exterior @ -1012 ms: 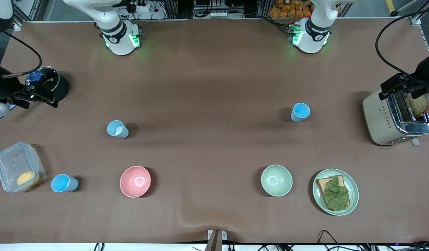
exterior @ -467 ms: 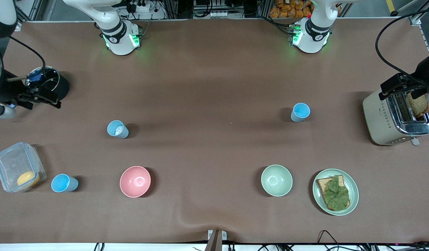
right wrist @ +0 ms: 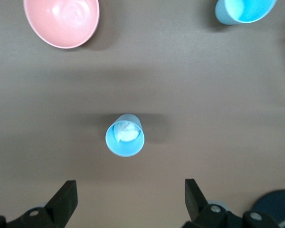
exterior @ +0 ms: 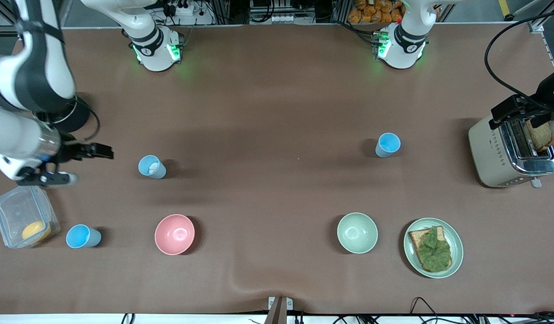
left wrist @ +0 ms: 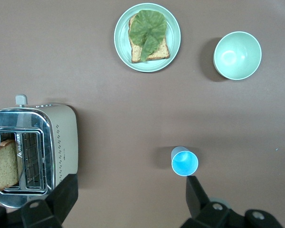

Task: Stack blue cups with both arms
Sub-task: 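Reach the right gripper down to the blue cup and grasp it, then lift the blue cup with the right gripper and set it mid-table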

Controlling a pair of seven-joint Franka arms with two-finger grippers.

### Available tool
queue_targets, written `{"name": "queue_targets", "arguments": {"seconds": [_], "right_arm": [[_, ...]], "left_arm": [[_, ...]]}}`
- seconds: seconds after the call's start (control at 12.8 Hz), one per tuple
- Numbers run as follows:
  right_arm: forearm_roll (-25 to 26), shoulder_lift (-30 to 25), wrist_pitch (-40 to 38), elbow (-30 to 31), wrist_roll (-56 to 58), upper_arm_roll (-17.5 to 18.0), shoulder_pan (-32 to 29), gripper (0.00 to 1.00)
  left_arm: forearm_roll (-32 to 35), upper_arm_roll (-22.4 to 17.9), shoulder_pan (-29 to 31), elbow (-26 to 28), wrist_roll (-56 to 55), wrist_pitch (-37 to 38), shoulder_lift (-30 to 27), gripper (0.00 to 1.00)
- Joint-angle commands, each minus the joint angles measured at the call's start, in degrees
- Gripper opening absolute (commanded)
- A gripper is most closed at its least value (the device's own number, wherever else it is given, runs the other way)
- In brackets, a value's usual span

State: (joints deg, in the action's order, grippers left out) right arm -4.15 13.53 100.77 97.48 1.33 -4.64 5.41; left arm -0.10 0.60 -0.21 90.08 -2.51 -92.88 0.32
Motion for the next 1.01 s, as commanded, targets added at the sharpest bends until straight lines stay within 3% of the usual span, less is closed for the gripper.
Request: {"name": "queue_targets", "arguments": {"seconds": [0.0,0.31,0.54,0.93], "right_arm": [[-0.7,-1.2,5.7,6.3,-0.2,-0.5,1.3,1.0],[-0.2,0.4,14.3,12.7,1.1,-0.5,3.5,1.0],[2.0,1.9,23.6,19.0,10.0,-0.6,3.1,1.0],[2.7,7.3,29.1,21.0,18.8,-0.6,2.2,0.98]], "left_arm": [[0.5,0.4,0.1,-0.3,-1.3,-0.4,-0.1,1.0],[0.5,0.4,0.1,-0.3,-1.3,-0.4,0.0,1.0],[0.5,0.4,0.1,-0.3,-1.3,-0.4,0.0,1.0],[0.5,0.4,0.1,-0.3,-1.3,-0.4,0.0,1.0]]}}
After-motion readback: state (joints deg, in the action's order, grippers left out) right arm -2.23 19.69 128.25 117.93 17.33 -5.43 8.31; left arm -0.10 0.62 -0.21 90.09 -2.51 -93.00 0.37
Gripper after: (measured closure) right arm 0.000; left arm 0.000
